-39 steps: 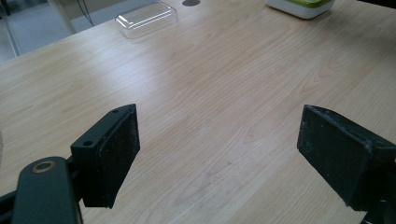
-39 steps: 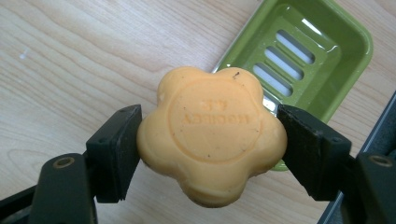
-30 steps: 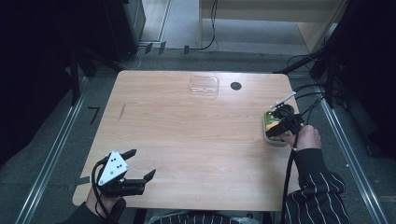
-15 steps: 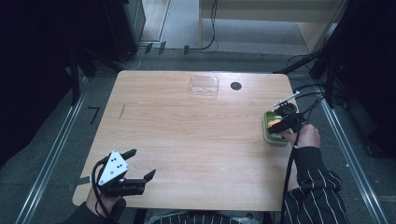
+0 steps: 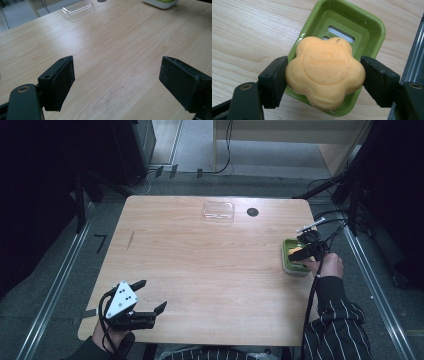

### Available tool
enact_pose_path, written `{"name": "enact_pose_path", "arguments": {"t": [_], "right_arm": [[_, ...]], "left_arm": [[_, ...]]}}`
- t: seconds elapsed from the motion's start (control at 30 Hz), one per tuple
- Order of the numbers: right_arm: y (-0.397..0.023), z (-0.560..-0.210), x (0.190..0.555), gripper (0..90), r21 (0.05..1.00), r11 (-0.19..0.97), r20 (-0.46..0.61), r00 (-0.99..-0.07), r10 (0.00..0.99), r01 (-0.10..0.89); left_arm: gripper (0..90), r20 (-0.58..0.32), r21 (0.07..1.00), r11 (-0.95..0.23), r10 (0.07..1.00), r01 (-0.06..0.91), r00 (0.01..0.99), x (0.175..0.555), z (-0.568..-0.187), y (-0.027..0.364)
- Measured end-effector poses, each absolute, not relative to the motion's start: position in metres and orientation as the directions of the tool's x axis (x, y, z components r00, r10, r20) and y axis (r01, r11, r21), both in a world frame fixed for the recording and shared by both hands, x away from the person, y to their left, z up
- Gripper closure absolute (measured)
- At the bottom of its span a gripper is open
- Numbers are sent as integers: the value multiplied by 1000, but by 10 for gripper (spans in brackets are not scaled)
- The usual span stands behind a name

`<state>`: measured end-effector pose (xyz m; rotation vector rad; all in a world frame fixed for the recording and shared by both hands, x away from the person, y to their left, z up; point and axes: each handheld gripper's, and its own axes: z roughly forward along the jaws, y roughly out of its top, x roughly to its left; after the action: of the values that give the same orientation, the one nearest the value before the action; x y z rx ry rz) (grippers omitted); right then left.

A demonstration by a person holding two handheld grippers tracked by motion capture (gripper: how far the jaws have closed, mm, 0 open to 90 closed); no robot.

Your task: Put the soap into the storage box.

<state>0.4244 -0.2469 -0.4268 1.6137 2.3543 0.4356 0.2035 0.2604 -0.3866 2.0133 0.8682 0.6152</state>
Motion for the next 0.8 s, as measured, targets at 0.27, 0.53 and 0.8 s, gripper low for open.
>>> {"name": "enact_pose_path", "arguments": {"t": [0.27,0.53,0.8], "right_arm": [[-250,-433,431,261,379,316,-29,-330,944,870],[-251,-437,438,261,374,320,-39,-330,943,870],[-251,-440,444,261,370,321,-41,-330,943,872]], "left_arm": [[136,102,843,-408,762,351,639,204,-387,260],[136,103,842,-409,762,352,639,204,-387,260],[136,103,840,-411,761,353,640,204,-387,260]]}}
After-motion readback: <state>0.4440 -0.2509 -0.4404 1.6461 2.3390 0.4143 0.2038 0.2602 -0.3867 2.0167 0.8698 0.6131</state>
